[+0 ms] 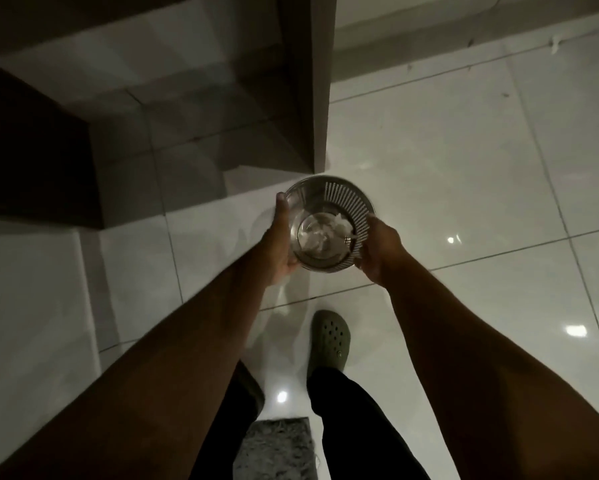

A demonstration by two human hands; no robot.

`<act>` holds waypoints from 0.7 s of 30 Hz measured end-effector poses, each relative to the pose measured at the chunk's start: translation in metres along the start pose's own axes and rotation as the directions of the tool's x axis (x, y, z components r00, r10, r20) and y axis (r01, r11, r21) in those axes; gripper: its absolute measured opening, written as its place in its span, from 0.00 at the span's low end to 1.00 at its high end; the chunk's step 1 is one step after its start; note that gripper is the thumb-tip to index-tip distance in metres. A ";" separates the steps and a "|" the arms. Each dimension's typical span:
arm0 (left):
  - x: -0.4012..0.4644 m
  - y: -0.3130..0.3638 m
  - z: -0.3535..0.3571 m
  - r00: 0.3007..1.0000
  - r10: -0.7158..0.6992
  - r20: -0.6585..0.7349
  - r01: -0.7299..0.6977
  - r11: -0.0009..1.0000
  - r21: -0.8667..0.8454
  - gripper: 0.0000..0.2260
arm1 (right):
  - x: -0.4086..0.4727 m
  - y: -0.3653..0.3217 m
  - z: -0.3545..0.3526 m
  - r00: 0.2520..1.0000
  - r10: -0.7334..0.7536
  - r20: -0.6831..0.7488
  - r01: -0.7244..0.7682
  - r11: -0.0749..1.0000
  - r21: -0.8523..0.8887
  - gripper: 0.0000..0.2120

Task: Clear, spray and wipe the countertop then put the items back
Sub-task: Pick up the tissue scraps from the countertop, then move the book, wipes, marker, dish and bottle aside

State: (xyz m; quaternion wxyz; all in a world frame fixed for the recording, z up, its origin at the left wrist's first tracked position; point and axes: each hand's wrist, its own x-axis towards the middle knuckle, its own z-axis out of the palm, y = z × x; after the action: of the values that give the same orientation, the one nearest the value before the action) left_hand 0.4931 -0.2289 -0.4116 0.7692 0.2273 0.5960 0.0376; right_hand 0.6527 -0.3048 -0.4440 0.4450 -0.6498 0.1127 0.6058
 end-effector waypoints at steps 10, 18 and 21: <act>-0.171 0.025 0.002 0.987 0.024 -0.160 -0.031 0.999 -0.045 0.44 | -0.147 -0.041 0.017 1.000 -0.020 0.004 0.020 0.992 0.123 0.24; -0.350 0.069 -0.024 0.954 0.162 -0.252 -0.169 0.986 -0.008 0.45 | -0.319 -0.093 0.087 0.988 -0.103 0.111 0.101 0.995 0.026 0.28; -0.394 0.079 -0.048 0.909 0.229 -0.347 -0.250 0.968 -0.015 0.49 | -0.366 -0.099 0.124 0.968 -0.181 0.171 0.196 0.978 -0.076 0.22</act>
State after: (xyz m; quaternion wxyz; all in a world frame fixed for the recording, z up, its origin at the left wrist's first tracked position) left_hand 0.3524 -0.2731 -0.0347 0.6496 0.2659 0.6869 0.1883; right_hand 0.5473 -0.3029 -0.0593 0.4778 -0.6258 -0.0146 0.6163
